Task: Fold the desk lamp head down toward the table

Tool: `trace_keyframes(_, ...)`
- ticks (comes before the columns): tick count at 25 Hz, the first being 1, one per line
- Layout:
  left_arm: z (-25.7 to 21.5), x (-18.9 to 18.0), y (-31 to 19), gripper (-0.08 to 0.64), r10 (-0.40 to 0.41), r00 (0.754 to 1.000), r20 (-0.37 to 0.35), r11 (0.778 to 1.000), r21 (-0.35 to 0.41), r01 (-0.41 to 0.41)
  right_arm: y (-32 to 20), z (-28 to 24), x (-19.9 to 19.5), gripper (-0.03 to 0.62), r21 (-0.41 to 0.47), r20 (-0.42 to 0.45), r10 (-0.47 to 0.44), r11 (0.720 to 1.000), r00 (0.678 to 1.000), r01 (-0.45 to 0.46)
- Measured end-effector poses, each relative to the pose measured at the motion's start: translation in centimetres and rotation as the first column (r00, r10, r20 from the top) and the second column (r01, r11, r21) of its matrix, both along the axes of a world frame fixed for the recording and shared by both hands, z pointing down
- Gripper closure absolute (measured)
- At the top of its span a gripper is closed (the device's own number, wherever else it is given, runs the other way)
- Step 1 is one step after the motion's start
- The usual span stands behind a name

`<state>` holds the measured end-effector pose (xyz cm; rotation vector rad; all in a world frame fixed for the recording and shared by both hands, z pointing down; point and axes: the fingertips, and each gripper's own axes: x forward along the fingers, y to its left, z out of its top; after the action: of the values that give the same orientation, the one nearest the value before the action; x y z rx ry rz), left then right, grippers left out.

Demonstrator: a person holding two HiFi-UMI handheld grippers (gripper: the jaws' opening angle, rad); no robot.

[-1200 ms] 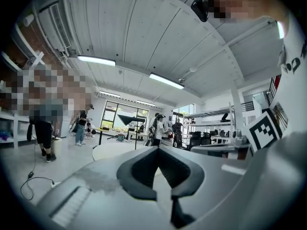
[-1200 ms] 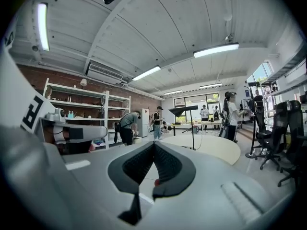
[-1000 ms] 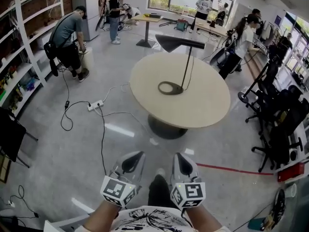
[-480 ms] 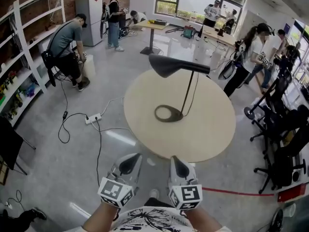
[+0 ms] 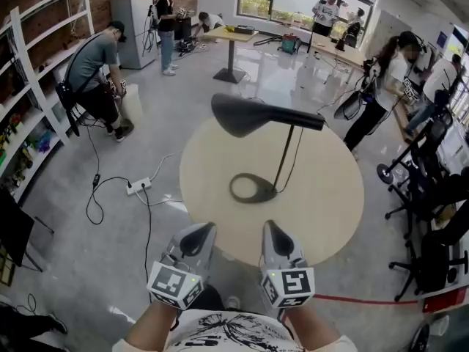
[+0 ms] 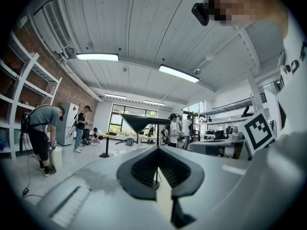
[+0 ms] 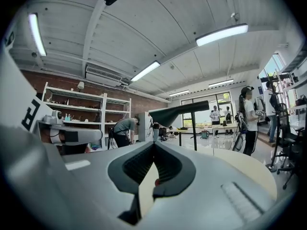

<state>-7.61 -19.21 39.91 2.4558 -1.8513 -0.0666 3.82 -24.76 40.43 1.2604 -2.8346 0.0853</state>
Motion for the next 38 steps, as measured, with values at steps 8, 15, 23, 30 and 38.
trace_keyframes(8,-1.9,-2.9,-7.4,0.554,0.052,0.997,-0.050,0.998,0.033,-0.050,-5.2,-1.8,-1.1,0.584,0.048,-0.006,0.085,0.995,0.996,-0.085)
trace_keyframes(15,-4.1,-5.9,-13.5,0.554,0.117,0.993,-0.024,0.991,0.072,-0.115,-10.3,-2.7,-2.7,0.584,0.038,0.015,0.176,0.984,0.984,-0.177)
trace_keyframes(23,-8.3,-10.2,-19.2,0.554,0.155,0.988,0.001,0.978,0.141,-0.154,-14.0,-3.1,-5.7,0.584,0.027,-0.007,0.231,0.973,0.973,-0.231)
trace_keyframes(30,-12.0,-11.7,-23.6,0.554,0.174,0.984,0.048,0.963,0.199,-0.180,-16.2,-3.1,-6.2,0.584,0.016,-0.014,0.276,0.961,0.961,-0.276)
trace_keyframes(38,-11.7,-12.2,-24.5,0.554,0.202,0.979,0.034,0.959,0.196,-0.205,-16.7,-2.6,-6.5,0.584,0.019,-0.029,0.294,0.956,0.955,-0.293)
